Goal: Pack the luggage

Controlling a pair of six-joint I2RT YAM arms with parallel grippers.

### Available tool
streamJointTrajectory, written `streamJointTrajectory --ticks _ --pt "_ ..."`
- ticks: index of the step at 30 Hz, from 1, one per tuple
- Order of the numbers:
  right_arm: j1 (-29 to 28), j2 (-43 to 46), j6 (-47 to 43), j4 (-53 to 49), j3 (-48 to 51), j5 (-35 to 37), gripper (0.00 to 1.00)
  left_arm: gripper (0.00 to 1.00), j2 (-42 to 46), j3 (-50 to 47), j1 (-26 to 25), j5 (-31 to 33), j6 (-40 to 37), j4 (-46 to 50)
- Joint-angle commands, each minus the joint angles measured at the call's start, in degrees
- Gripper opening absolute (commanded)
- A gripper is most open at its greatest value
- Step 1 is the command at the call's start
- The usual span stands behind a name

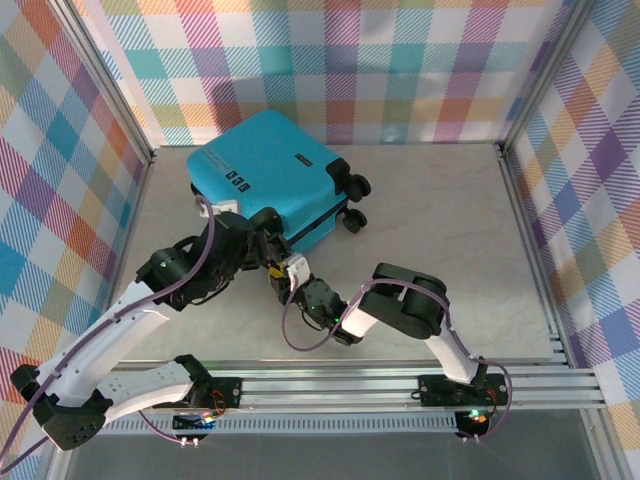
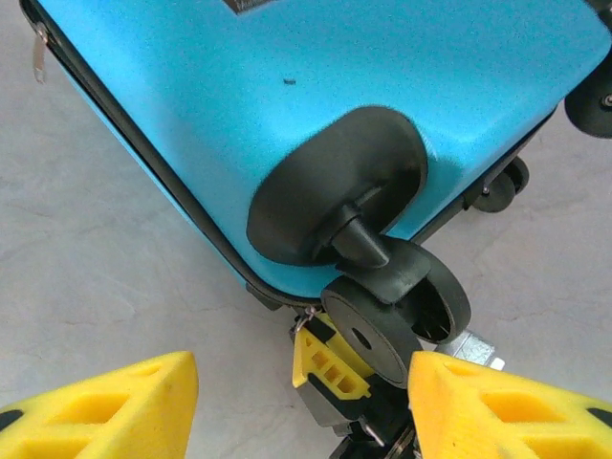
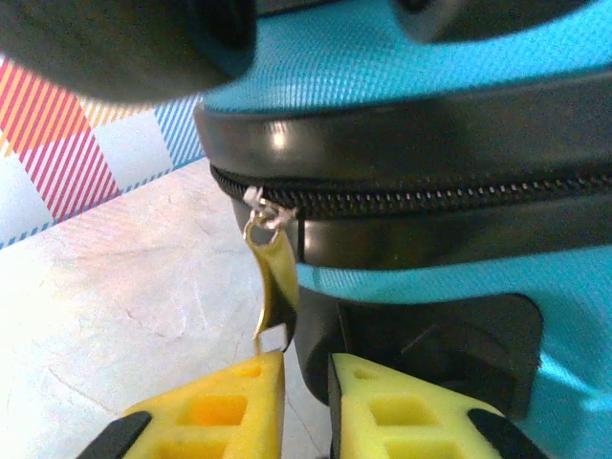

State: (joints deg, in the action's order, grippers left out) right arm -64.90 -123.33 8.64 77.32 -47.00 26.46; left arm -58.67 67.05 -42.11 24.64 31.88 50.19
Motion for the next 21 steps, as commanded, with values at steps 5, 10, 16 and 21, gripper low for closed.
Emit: streamJointTrajectory --ticks 5,10,16,21 --pt "-0.24 6.56 -2.7 3.19 7.21 0.67 0.26 0.62 -4.55 -1.14 -1.23 -7.11 1.42 -7.05" --pt "0.58 10.64 -3.0 3.14 12.22 0.8 0.3 0.64 -7.34 -0.97 -2.48 -7.8 3.3 -7.99" --pt "2.31 14.15 -2.77 1.71 15.27 -1.96 0.4 0.66 -10.09 -0.25 -4.48 -2.64 7.11 -4.45" --pt "2.9 14.78 -2.72 0.66 15.69 -3.63 0.49 0.74 -11.33 -2.01 -6.86 -0.99 8.37 -7.53"
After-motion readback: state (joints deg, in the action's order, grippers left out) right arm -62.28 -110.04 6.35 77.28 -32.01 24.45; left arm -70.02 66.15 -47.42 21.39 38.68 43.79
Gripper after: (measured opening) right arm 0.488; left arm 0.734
